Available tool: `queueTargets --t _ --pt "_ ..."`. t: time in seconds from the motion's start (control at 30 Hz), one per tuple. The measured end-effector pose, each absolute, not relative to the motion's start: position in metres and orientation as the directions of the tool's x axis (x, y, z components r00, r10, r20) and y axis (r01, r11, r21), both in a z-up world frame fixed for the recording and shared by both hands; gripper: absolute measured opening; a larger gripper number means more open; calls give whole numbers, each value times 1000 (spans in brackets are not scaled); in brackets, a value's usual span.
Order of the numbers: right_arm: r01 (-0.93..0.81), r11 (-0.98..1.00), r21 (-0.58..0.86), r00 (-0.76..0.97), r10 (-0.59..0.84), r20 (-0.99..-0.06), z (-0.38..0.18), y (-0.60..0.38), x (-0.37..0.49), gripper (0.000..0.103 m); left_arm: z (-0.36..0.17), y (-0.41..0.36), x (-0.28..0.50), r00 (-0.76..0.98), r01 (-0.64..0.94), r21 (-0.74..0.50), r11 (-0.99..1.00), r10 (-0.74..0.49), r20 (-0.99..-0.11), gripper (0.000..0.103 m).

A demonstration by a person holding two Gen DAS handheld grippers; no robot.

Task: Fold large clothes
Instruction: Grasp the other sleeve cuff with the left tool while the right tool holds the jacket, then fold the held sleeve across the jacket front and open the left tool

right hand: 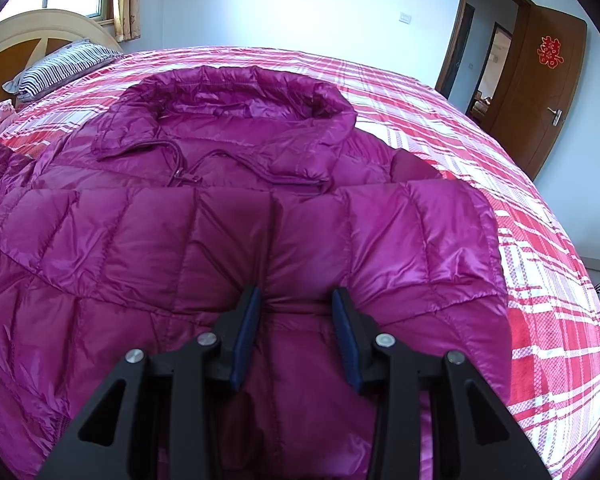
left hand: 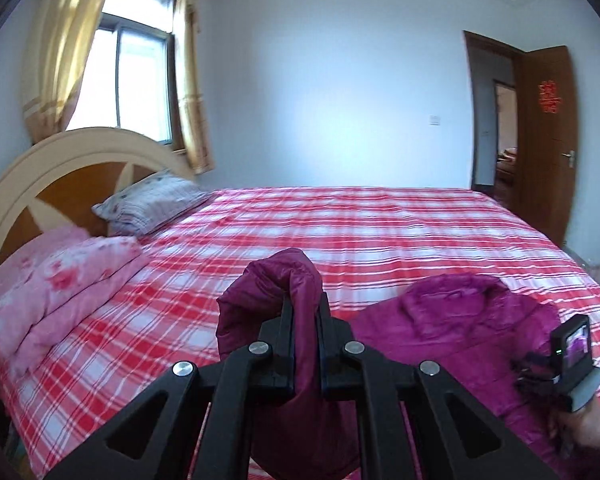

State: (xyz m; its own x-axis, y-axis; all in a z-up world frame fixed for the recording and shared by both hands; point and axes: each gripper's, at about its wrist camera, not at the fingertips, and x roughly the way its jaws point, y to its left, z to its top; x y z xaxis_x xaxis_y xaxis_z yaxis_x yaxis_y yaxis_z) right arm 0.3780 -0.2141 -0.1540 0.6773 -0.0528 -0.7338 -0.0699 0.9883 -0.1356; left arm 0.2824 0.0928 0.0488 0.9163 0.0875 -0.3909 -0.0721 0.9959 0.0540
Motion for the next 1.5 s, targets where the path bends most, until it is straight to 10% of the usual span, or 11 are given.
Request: queueTargets --t 0.7,1.1,1.27,1.33,1.5 --pt "-72 992 -107 679 -30 -733 -154 -217 377 41 -13 -94 340 820 274 44 961 -210 -533 7" --pt "-71 997 -27 679 28 -733 -153 -226 379 42 -76 -144 358 788 271 128 954 -143 -598 11" --pt "-72 997 -23 679 32 -733 -153 -226 378 42 -45 -148 334 838 316 123 941 -216 -502 35" --pt "-72 997 -24 680 31 -733 -153 -226 378 42 -27 -140 321 873 312 122 942 -233 -428 87" --pt "-71 997 -18 680 35 -732 -153 -227 379 42 -27 -99 332 936 136 229 964 -49 -348 94"
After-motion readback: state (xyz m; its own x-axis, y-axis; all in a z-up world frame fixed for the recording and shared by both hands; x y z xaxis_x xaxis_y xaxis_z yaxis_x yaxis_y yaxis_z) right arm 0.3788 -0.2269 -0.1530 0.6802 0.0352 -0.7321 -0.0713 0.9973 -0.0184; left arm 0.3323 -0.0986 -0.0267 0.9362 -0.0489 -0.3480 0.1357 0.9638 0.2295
